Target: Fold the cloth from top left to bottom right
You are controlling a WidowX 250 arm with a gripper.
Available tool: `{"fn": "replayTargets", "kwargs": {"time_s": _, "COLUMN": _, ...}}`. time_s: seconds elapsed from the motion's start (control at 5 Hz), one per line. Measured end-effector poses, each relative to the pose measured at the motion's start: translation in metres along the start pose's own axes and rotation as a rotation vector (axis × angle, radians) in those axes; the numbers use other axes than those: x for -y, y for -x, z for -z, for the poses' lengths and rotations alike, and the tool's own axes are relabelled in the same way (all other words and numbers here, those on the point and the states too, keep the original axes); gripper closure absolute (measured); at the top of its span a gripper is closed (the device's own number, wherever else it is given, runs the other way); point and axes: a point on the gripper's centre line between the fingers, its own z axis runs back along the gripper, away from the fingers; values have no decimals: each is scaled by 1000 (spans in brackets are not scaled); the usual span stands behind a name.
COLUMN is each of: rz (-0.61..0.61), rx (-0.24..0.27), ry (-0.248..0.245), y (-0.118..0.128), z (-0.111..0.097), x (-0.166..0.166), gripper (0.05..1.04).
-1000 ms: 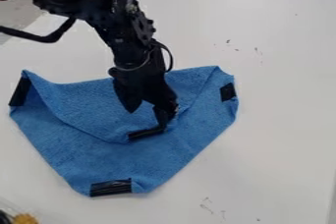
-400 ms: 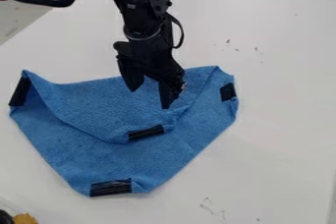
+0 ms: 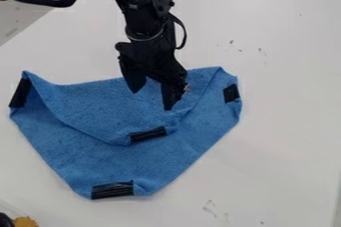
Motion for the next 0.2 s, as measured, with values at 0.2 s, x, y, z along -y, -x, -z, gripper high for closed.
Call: {"fn": "replayTargets", "kwargs": {"time_s": 0.2, "rz": 0, "rx": 1, "ry": 0, "y": 0, "z": 0, "x": 0, "gripper": 83}}
